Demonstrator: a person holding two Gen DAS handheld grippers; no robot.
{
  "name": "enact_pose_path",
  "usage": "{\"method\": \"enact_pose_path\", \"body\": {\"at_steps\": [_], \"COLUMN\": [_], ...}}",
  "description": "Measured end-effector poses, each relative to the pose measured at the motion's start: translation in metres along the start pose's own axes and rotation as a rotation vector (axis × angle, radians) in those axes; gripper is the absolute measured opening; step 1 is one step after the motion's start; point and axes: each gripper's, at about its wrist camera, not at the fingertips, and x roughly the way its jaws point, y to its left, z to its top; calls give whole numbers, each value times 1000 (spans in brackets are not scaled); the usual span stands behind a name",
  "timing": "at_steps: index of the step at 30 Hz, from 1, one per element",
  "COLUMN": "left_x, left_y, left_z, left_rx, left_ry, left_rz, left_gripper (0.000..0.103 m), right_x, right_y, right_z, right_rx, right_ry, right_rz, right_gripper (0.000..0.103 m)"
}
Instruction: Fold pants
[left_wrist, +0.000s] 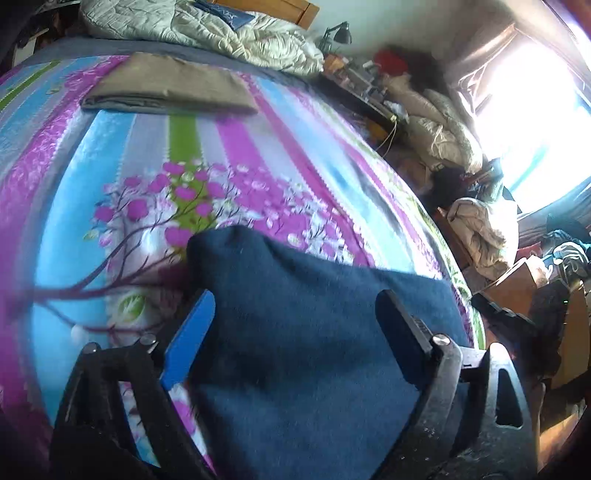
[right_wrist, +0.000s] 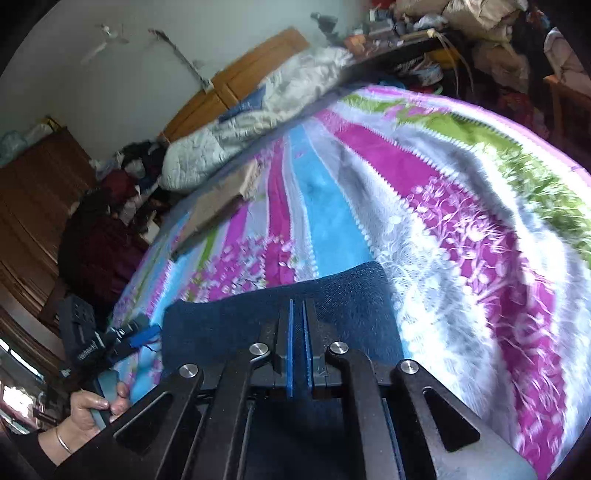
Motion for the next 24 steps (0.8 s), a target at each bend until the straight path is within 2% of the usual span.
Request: {"method": "enact_pose_path", "body": {"at_steps": [1,2,3,4,5,7,8,10,13,15,17,18,19,20,21,22,23,24], "left_x": [11,34,48,53,59,68,64,52,7,-26,-46,-52,-53,-51,-49,-45,-42,-43], "left_y": [2,10,15,22,15,5,2,2,-5,-14,-22,-25,-26,-27,-30,-33,-38,-41], "left_z": [4,10,9,12,13,12,11,11,-2,-28,-57,-76,-90,-105,-121,-129,-130,-126], "left_rx": [-13,-32,-38,-24,46,99,114,97,14,9,14,21,38,86,202,300,360,359], "left_ry": [-7,11,43,65,50,86,90,83,54,29,33,44,52,53,13,-3,-7,4], "left_rz": [16,69,124,142,195,256,256,219,81,-24,-93,-112,-112,-87,-37,-2,25,38], "left_gripper": [91,91,90,89,89,90,87,83,83,84,85,85,85,85,85,84,84,84], "right_x": [29,50,56,55,57,55,45,4,-46,-60,-53,-38,-17,-10,-10,-9,-9,-16], "right_y": [-4,-10,-18,-24,-28,-29,-26,-12,13,33,42,43,38,33,30,31,34,38], "right_z": [4,7,15,22,25,25,22,13,-19,-46,-79,-96,-116,-124,-126,-121,-115,-114], "right_rx": [-26,-18,32,64,71,85,75,48,-7,-49,-65,-77,-80,-81,-63,-44,-35,-34], "right_ry": [55,109,103,70,66,66,36,-58,-91,-78,-8,41,97,40,12,32,38,28], "right_rz": [-74,-79,-45,-66,-114,-102,-78,-6,53,85,119,105,54,40,50,47,31,18], "right_gripper": [0,0,0,0,0,0,5,6,6,6,7,7,2,0,0,0,0,6]}}
